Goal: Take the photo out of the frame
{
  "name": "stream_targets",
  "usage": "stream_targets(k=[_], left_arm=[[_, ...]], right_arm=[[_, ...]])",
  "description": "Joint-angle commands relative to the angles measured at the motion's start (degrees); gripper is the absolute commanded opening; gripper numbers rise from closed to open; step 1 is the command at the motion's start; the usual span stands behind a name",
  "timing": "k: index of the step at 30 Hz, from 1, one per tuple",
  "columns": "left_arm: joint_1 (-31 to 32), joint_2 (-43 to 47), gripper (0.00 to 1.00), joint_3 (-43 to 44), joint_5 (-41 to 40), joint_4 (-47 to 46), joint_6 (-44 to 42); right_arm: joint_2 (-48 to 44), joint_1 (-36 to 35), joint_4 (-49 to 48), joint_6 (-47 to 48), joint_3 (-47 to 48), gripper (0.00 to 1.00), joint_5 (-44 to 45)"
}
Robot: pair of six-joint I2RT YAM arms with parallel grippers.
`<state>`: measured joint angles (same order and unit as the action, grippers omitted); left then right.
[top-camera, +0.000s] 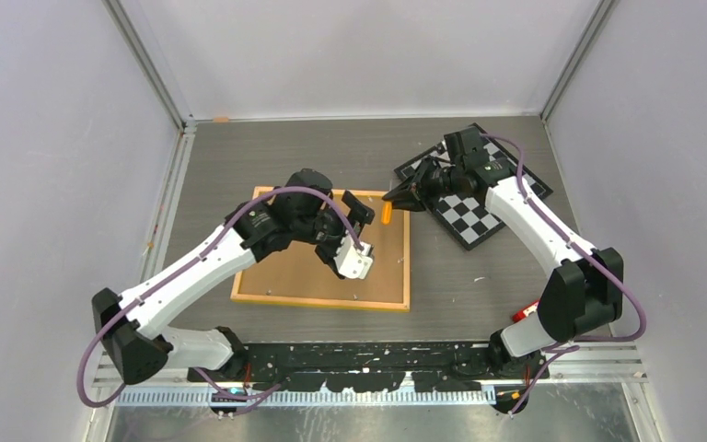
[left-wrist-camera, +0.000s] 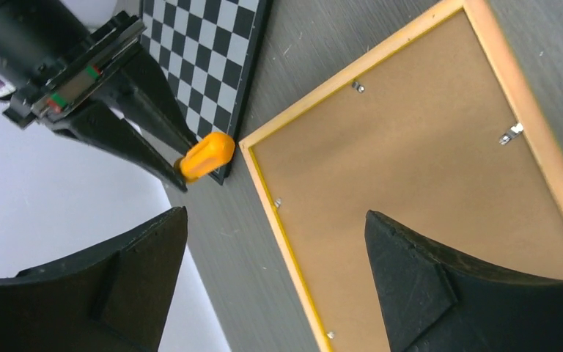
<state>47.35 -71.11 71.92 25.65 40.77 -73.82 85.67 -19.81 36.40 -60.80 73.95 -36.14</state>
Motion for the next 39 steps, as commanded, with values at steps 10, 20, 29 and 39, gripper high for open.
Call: stream_targets(k=[10,20,29,39], left_arm=[[3.15,-6.81,0.81,0.36,-4.65,-13.71,-13.24],[5.06,-7.79,0.68,-1.4,-5.43,-13.21,-17.63],[6.93,-10.65,0.55,-1.44,-11.45,-14.25,-19.26],[6.96,-13.07,0.42,-1.43,-17.93,-17.29,-21.35]], right_arm=[[1.35,-1.7,-2.67,-6.38,-2.95,0.0,-1.82],[2.13,-1.72,-3.14,-7.17,-2.94,0.01,-2.85],[1.54,-2.12,-3.38,-7.64,-2.8,0.0,-2.71],[1.22,-2.11,-3.71,-7.8,-3.53,0.01,-3.11]])
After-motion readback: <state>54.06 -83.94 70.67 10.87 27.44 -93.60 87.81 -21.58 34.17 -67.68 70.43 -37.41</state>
